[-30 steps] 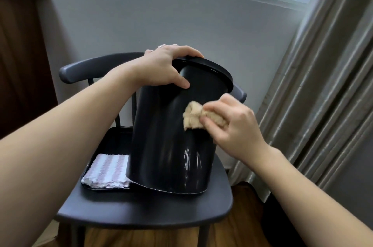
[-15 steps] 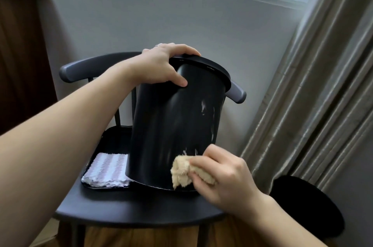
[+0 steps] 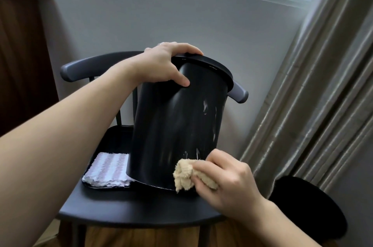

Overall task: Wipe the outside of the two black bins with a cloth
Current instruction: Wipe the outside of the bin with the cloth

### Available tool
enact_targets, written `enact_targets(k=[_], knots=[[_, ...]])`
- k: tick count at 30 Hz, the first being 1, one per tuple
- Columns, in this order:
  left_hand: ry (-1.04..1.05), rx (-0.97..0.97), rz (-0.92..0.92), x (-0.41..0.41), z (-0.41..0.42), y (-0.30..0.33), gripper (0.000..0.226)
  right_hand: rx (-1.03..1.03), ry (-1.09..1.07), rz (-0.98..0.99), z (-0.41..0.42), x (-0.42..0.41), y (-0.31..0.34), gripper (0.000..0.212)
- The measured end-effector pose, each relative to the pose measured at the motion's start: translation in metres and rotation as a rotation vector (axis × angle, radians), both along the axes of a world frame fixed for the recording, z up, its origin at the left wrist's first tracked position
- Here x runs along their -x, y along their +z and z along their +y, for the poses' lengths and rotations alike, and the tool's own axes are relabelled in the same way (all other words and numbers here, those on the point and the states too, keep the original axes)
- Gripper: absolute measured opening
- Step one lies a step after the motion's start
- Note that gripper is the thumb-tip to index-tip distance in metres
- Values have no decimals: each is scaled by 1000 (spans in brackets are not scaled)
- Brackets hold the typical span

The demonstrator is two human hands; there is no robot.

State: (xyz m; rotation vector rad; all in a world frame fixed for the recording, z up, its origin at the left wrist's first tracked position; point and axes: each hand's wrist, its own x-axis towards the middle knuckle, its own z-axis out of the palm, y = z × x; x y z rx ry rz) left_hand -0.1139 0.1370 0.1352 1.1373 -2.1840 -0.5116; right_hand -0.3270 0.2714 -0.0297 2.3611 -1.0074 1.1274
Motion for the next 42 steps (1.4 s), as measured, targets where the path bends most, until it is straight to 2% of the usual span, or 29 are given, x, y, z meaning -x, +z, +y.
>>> enact_targets(k=[2, 7, 12, 15, 21, 23, 26, 29, 31, 33, 35, 39, 42], knots=[[-3, 4, 3, 1, -1, 0, 72, 18, -39, 10, -6, 2, 12, 11], [6, 15, 0, 3, -1, 0, 72, 32, -161, -180, -20, -1, 37, 14], [6, 5, 4, -1, -4, 0, 71, -58, 7, -19, 6, 0, -7, 13], [8, 8, 5, -2, -5, -1, 73, -48, 23, 56, 9, 3, -11, 10], [7, 6, 8, -1, -5, -1, 73, -1, -137, -179, -15, -4, 23, 14], [7, 0, 8, -1, -5, 0, 72, -29, -77, -151, -11, -5, 16, 15], [9, -4, 10, -3, -5, 0, 71, -119, 59, -6, 3, -2, -1, 15], [4, -6, 14, -2, -6, 0, 71, -110, 88, 103, 5, 1, -2, 11], [6, -6, 17, -1, -6, 0, 71, -66, 34, 25, -4, 2, 7, 12], [8, -8, 19, 0, -5, 0, 70, -31, -47, -137, -14, 4, 15, 14], [8, -12, 18, 0, -4, 1, 69, -40, -37, -215, -18, 5, 14, 14], [6, -25, 21, -1, -4, 0, 67, -166, 165, -119, -4, 9, -15, 14], [20, -24, 26, -2, -4, 0, 67, -184, 183, -104, 0, 11, -26, 15]])
